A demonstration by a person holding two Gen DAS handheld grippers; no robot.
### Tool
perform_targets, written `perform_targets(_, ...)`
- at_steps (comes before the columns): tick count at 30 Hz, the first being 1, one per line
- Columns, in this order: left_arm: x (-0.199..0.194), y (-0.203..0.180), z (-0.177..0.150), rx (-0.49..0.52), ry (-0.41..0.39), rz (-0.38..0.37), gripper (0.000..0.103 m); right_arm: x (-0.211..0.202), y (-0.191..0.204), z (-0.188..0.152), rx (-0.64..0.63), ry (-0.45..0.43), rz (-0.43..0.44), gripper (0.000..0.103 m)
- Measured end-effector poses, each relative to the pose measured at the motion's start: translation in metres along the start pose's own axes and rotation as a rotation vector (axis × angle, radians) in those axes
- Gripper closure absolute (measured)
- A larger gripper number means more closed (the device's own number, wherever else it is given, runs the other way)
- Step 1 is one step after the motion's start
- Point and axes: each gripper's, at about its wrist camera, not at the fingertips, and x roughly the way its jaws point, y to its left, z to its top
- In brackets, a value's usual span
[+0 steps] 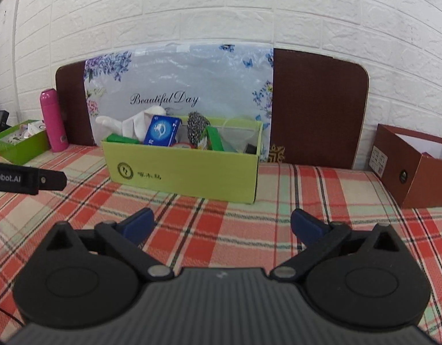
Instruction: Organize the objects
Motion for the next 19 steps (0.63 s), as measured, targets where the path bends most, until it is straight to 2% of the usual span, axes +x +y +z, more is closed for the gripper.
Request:
perform_targets(3, -0.001, -0.002, -0.008, 0.016, 0.035, 0.015, 0.000, -0.008, 0.000, -0.010, 0.013, 0.010, -0.013, 0.000)
perform_targets(7, -0.007, -0.004, -0.011, 0.025, 0.041, 0.026, 0.000, -0.018, 0.000, -0.013, 0.021, 0.002, -0.025, 0.000)
perform_targets(12, -0.015, -0.004, -0.012, 0.012, 0.037, -0.014, 0.000, -0.026, 0.002, -0.013, 0.026, -0.009, -0.021, 0.000)
perform_targets(19, -0.023, -0.006, -0.012, 0.021, 0.028, -0.018, 0.000, -0.032, 0.006, -0.012, 0.032, -0.014, -0.008, 0.000)
